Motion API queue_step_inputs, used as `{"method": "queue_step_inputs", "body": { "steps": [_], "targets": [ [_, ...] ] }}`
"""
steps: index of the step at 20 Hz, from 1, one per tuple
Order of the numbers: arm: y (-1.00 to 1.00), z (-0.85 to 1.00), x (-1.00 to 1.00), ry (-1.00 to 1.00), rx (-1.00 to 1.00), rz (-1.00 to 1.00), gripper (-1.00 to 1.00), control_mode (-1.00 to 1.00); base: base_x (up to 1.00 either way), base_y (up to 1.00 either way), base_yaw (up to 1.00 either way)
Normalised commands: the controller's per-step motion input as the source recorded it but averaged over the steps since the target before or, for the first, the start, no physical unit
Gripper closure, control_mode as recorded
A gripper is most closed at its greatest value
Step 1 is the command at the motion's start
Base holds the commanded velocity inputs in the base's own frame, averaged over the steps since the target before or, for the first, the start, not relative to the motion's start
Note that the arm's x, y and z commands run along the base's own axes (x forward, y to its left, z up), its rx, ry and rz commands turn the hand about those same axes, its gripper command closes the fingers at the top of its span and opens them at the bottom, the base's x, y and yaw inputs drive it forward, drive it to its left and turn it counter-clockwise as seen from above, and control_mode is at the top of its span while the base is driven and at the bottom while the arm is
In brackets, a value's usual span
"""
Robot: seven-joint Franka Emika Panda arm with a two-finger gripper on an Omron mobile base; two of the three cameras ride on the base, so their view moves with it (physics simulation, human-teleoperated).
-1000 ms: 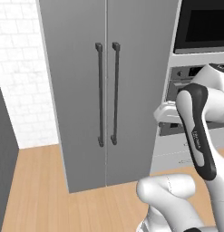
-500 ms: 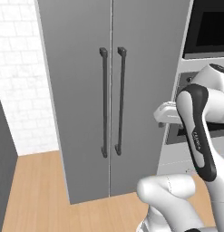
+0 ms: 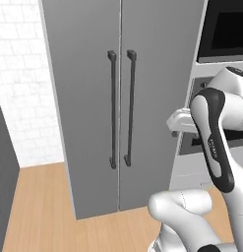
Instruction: Grab a lemon wedge from the fridge and one ice cube from the ice bowl, and put them in the glass of lemonade.
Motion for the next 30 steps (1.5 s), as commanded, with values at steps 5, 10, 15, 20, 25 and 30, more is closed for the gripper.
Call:
{"method": "queue_step_inputs", "body": {
  "steps": [5, 10, 15, 20, 25, 30],
  "targets": [
    [0.0, 0.0, 0.0, 0.0, 0.0, 0.0, -1.0, 1.0, 0.03, 0.05, 0.0],
    [0.0, 0.0, 0.0, 0.0, 0.0, 0.0, -1.0, 1.0, 0.72, -0.05, 0.0],
    [0.0, 0.0, 0.0, 0.0, 0.0, 0.0, -1.0, 1.0, 0.28, 0.05, 0.0],
    [0.18, 0.26, -0.3, -0.36, -0.04, 0.0, -1.0, -1.0, 0.0, 0.0, 0.0],
    [0.16, 0.36, 0.08, -0.15, -0.08, -0.04, -1.0, -1.0, 0.0, 0.0, 0.0],
    [-0.04, -0.07, 0.89, 0.0, -0.01, 0.03, -1.0, -1.0, 0.0, 0.0, 0.0]
  ]
}}
